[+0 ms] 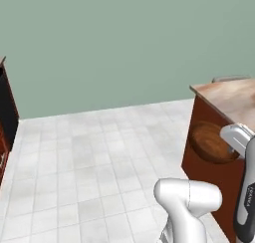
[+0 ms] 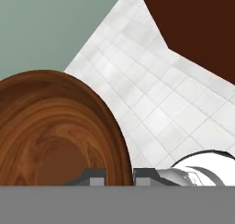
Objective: Take the smaller bowl and place it next to the appetizer plate on the dining counter , and place the larger bowl next to the plate with cooked food.
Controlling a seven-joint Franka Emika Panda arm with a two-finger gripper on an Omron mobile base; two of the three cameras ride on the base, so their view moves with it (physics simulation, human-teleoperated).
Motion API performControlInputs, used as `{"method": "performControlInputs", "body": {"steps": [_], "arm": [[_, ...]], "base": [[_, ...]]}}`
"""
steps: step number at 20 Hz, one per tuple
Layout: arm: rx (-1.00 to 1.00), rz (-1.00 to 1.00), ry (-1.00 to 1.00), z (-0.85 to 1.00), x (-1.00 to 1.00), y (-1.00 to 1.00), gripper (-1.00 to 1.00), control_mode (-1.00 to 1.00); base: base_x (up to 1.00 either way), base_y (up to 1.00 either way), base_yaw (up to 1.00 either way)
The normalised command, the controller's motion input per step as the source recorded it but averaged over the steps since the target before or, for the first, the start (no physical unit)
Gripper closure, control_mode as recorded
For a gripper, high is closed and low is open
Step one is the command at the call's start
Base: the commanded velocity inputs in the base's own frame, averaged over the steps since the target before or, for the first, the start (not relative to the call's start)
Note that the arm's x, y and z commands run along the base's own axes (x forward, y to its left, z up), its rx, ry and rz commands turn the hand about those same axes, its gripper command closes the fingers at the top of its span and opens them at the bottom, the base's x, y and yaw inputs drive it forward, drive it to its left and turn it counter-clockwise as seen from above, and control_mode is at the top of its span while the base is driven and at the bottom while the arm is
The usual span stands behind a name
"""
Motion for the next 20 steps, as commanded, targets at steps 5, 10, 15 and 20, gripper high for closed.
{"method": "performControlInputs", "body": {"steps": [5,10,15,20], "arm": [[0.0,0.0,0.0,0.0,0.0,0.0,1.0,1.0],[0.0,0.0,0.0,0.0,0.0,0.0,1.0,1.0],[0.0,0.0,0.0,0.0,0.0,0.0,1.0,1.0],[0.0,0.0,0.0,0.0,0.0,0.0,1.0,1.0]], "base": [[1.0,0.33,-0.24],[1.0,0.39,-0.28],[1.0,0.56,-0.31],[1.0,0.55,-0.34]]}}
